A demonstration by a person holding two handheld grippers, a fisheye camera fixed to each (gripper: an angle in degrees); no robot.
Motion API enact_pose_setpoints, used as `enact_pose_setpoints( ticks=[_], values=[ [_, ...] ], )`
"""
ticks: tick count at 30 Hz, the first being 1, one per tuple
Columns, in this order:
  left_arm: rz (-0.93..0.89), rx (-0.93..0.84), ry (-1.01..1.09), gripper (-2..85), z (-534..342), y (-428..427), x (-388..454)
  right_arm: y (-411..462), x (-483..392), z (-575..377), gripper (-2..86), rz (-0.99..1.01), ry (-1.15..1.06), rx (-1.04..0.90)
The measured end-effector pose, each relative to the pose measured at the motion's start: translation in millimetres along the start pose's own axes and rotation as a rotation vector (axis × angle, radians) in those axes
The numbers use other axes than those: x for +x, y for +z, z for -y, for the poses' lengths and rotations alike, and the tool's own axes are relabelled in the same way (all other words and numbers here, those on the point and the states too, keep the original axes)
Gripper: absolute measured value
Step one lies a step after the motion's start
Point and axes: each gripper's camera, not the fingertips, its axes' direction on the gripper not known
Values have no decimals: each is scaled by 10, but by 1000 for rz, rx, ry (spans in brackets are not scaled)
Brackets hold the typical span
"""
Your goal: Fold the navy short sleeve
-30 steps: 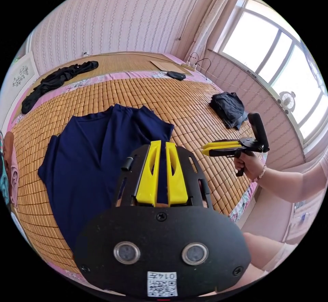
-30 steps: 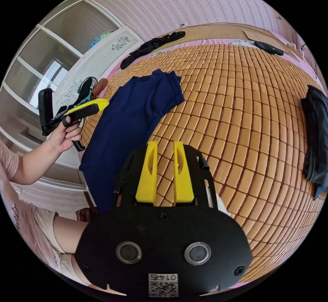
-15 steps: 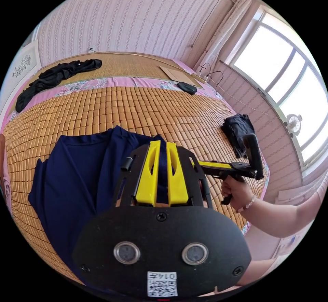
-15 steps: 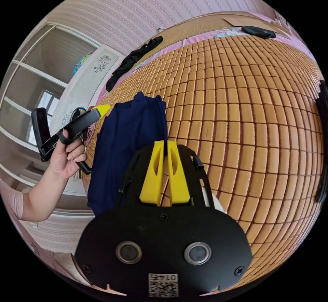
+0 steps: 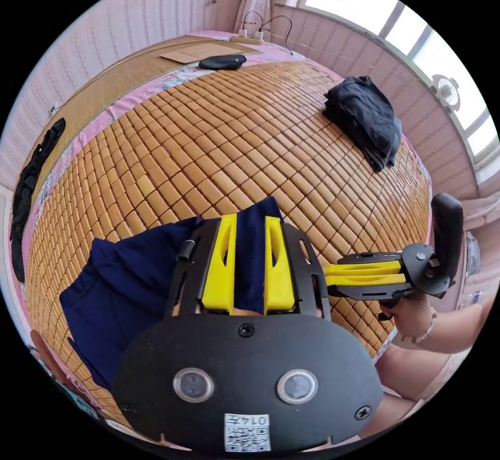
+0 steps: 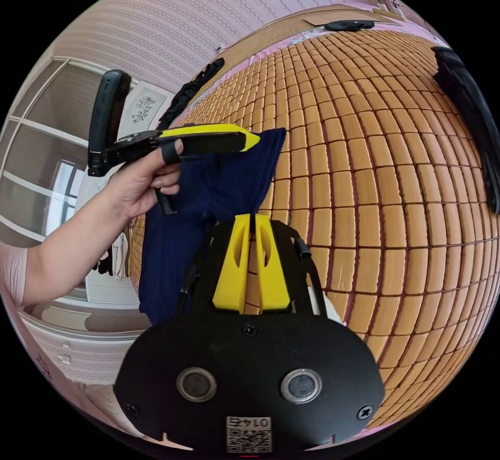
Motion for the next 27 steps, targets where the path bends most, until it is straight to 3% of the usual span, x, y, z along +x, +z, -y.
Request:
enact_pose_setpoints(
  ticks=[6,15,20,24,27],
  values=[
    [61,-12,90,-4,248,67,149,-36,-62,58,4,-12,-1,66],
    [6,47,-53,46,189,-73,-66,132,-142,263,1,-14,21,14],
    [-50,279,-194,51,-514,-872,-220,-3,-270,140,-2,-1,-19,33],
    [-91,306,-326,39,-1405,-1254,-171,-206,-527,-24,-2,-26,-152,-7],
    [-16,243,-396,18,-2161,-1515,4,-350,-799,-197,-2,-137,-291,-94]
  ],
)
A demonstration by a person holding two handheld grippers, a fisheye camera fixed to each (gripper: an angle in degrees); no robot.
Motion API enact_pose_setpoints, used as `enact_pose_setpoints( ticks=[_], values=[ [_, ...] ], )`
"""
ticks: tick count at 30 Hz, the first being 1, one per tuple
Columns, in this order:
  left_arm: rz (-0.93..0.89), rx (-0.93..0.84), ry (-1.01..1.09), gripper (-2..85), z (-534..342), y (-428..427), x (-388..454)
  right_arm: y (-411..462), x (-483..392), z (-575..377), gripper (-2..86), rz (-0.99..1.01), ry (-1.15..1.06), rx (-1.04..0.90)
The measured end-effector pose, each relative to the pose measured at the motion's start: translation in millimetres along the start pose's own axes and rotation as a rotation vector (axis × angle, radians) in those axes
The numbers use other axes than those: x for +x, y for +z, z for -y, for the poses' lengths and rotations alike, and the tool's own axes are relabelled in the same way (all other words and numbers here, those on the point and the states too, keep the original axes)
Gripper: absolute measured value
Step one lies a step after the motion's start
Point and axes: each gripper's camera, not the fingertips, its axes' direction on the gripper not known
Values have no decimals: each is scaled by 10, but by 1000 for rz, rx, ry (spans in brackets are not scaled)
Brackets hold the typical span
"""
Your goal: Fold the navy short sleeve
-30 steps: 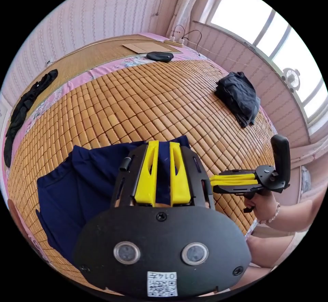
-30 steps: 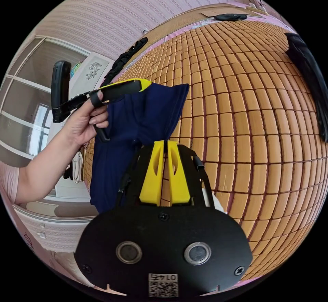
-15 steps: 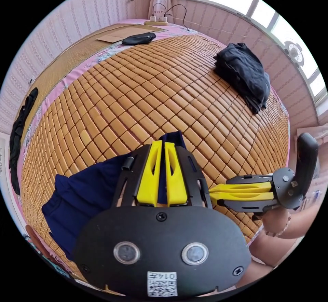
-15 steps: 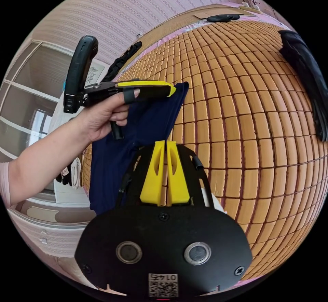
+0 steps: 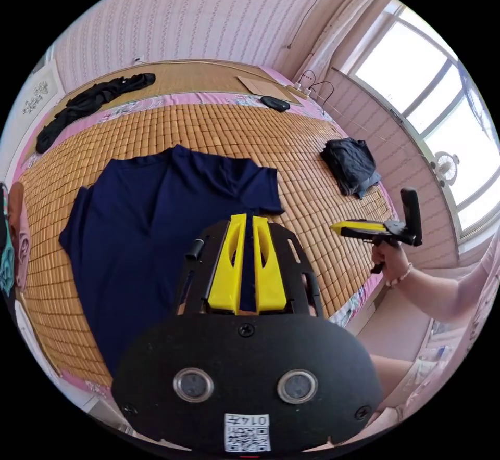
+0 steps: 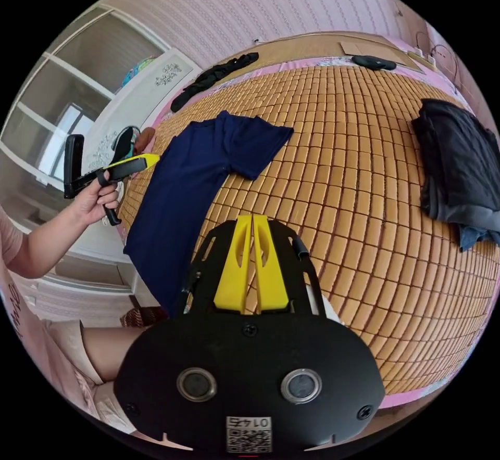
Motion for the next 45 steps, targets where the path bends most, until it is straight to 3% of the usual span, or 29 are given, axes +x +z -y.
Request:
enact_pose_setpoints(
  ticks=[4,6,11,17,22,26,31,35,40,45],
  values=[
    [269,-56,-11,26,-749,-431,-137,-69,-350,-90,-2,-148,-132,-138],
    [309,-54,-64,36,-1029,-553,-280,-4,-472,-59,-2,-177,-134,-192],
    [258,-30,-308,42,-1749,-793,-953,426,-1154,434,-2,-109,-125,-218],
    [220,66,-323,44,-1866,-1027,-2091,1425,-2547,1656,-2,-8,-328,-196],
    [161,130,-351,47,-1522,-1043,-3171,2260,-3486,2752,3,178,-338,-83],
    [95,-9,-379,57,-1158,-751,-3868,2962,-3992,3626,35,34,-275,-77],
    [49,-1,-414,81,-1013,-556,-4297,3548,-4327,4238,79,-62,-301,-129],
    [61,20,-353,53,-1034,-505,-4415,4110,-4399,4439,82,-154,-292,-231],
    [62,37,-352,37,-1177,-608,-4549,4154,-4416,4551,5,-80,-275,-190],
    [35,196,-325,36,-1449,-1007,-4593,4108,-4654,4724,-1,73,-312,-162]
  ],
)
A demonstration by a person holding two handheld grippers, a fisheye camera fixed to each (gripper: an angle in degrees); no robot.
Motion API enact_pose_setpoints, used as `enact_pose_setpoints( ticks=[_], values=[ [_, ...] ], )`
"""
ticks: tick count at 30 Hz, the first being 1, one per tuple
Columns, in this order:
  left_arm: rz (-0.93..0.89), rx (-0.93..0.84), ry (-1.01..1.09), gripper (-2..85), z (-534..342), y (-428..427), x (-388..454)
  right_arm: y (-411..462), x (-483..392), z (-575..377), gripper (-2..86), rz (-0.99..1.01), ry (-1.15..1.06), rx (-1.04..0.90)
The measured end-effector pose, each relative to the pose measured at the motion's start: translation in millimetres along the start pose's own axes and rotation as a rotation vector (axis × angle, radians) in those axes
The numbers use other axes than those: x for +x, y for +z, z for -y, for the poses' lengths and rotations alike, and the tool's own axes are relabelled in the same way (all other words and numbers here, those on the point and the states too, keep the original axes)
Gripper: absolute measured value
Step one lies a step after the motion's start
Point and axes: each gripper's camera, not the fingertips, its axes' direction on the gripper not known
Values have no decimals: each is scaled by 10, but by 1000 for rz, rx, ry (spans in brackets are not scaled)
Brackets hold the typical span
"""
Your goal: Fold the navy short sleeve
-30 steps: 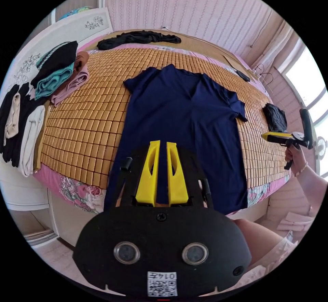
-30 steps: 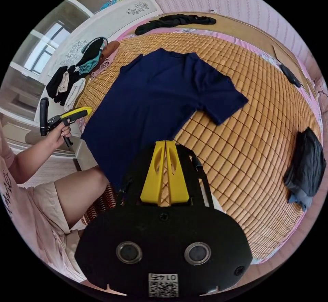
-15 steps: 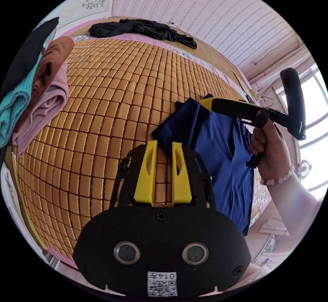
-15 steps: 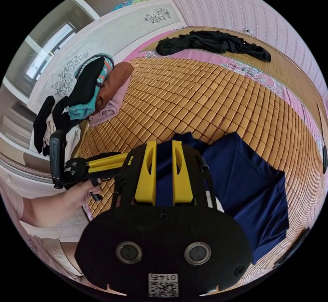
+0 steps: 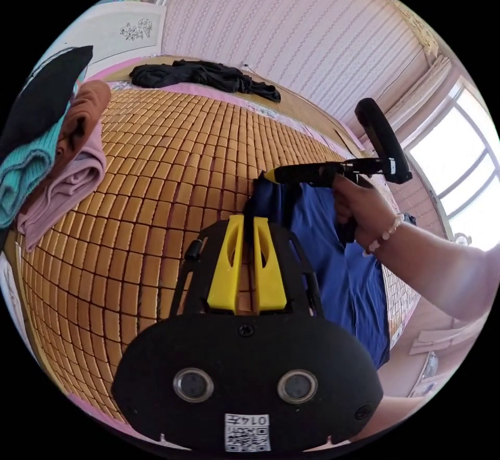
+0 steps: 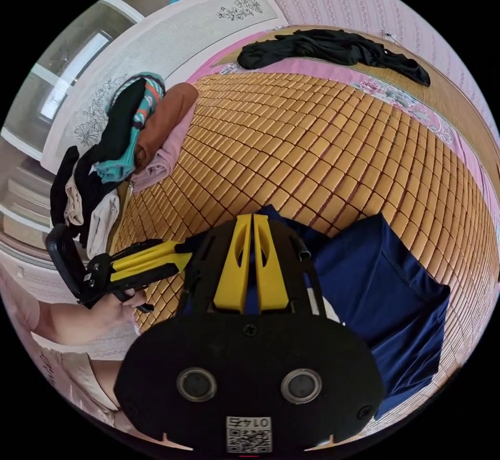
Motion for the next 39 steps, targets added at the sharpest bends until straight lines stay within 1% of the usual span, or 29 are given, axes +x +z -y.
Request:
enact_pose_setpoints(
  ticks=[3,5,8,11,15,16,18,20,21,24,27,28,31,33,37,39],
  values=[
    [32,0,-30,38,-161,-200,-129,37,-212,170,-2,51,-62,14],
    [69,18,-68,40,-291,-272,-267,159,-330,285,-2,123,-88,15],
    [87,-19,-133,40,-386,-236,-442,395,-489,429,-1,145,-122,-33],
    [71,-20,-170,41,-402,-227,-560,532,-652,585,-1,156,-160,-21],
    [68,-58,-212,47,-407,-165,-711,623,-853,762,0,83,-194,-34],
    [65,-86,-230,48,-412,-135,-767,624,-919,785,1,30,-193,-27],
    [50,-72,-236,49,-419,-155,-831,676,-1016,806,3,-52,-194,-54],
    [40,-79,-239,51,-413,-181,-905,846,-1163,832,9,-159,-213,-115],
    [37,-78,-242,51,-412,-190,-924,896,-1197,843,12,-173,-218,-126],
    [22,-62,-242,52,-402,-257,-996,1116,-1310,960,46,-167,-223,-169],
    [1,-66,-236,62,-363,-279,-1062,1348,-1325,1100,84,-158,-178,-222],
    [-15,-66,-220,66,-346,-268,-1085,1361,-1351,1127,84,-168,-177,-189],
    [-15,-117,-229,65,-323,-177,-1172,1457,-1385,1197,56,-214,-175,-196],
    [-19,-122,-236,53,-308,-173,-1232,1489,-1381,1244,48,-203,-196,-209],
    [-70,-141,-249,36,-262,-179,-1353,1513,-1241,1388,18,-121,-176,-267],
    [-75,-142,-251,32,-229,-199,-1359,1448,-1212,1421,15,-94,-166,-256]
  ],
)
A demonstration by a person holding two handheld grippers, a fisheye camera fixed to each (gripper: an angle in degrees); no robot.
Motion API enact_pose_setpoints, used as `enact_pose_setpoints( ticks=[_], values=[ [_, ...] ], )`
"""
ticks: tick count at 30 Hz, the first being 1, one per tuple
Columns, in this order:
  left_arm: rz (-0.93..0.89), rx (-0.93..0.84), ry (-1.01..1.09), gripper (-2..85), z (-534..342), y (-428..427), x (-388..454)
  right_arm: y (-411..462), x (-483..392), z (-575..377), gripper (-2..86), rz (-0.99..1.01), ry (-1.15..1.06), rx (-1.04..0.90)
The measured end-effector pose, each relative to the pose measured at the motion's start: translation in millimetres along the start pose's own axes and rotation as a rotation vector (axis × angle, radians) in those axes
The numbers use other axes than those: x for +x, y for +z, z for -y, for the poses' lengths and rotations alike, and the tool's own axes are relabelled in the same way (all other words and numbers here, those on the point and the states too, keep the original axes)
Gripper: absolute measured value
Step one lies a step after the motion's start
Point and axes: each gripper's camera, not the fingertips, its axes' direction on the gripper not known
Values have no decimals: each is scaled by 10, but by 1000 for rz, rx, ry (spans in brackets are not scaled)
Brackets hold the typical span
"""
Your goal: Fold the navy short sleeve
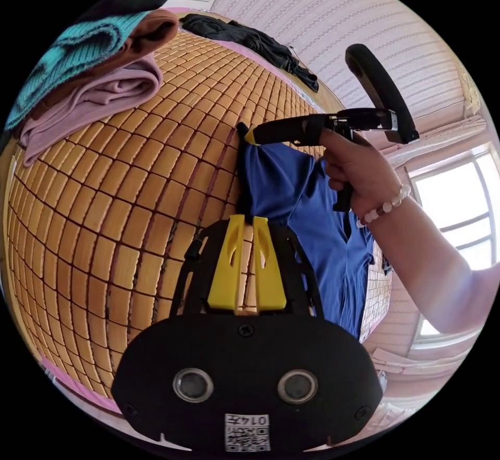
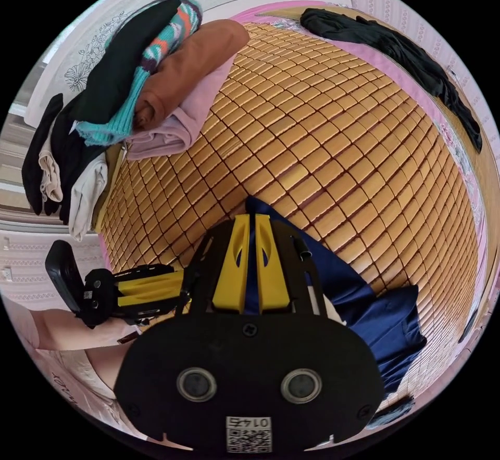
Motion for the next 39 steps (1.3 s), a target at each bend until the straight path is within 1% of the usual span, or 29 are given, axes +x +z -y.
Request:
enact_pose_setpoints(
  ticks=[2,4,7,11,15,17,19,21,23,25,26,27,28,29,31,33,34,35,36,38,39],
  values=[
    [27,54,43,31,22,-85,78,-201,-5,-53,13,-2,-6,114],
    [53,55,43,36,32,-77,95,-222,38,-69,15,30,-19,125],
    [66,-13,2,46,61,-21,79,-160,209,-107,18,119,18,66],
    [228,-42,77,50,36,-65,224,-335,375,-349,22,117,71,151],
    [203,-26,45,49,-11,-130,226,-394,463,-521,23,152,106,213],
    [192,-17,16,51,-33,-142,249,-326,470,-542,33,181,109,182],
    [170,5,9,63,-44,-130,285,-248,384,-499,53,186,62,132],
    [127,23,9,81,-36,-90,316,-199,221,-441,73,118,8,92],
    [135,25,-6,87,-9,-36,353,-155,-6,-383,86,15,-66,78],
    [162,28,4,87,-1,10,391,-45,-101,-353,87,-64,-80,53],
    [158,7,4,85,11,63,405,101,-115,-328,82,-98,-73,-20],
    [156,-8,4,81,17,97,412,142,-112,-336,67,-131,-59,-38],
    [174,-15,16,74,22,134,445,80,-127,-415,36,-213,-47,45],
    [219,-19,42,65,29,154,492,109,-98,-469,18,-247,-37,42],
    [240,-27,72,57,37,177,547,58,-8,-572,2,-211,-29,74],
    [248,-23,81,40,29,178,589,-51,163,-690,-4,-118,-6,98],
    [243,3,101,30,15,154,634,-202,317,-823,-6,-43,34,157],
    [239,31,126,25,-1,118,692,-415,493,-1017,-7,45,84,255],
    [233,49,144,25,-11,94,728,-531,580,-1131,-7,88,106,306],
    [134,169,265,27,-81,-90,930,-1030,948,-1759,-4,216,211,510],
    [95,198,312,28,-108,-137,993,-1136,1037,-1948,-3,232,244,552]
  ],
)
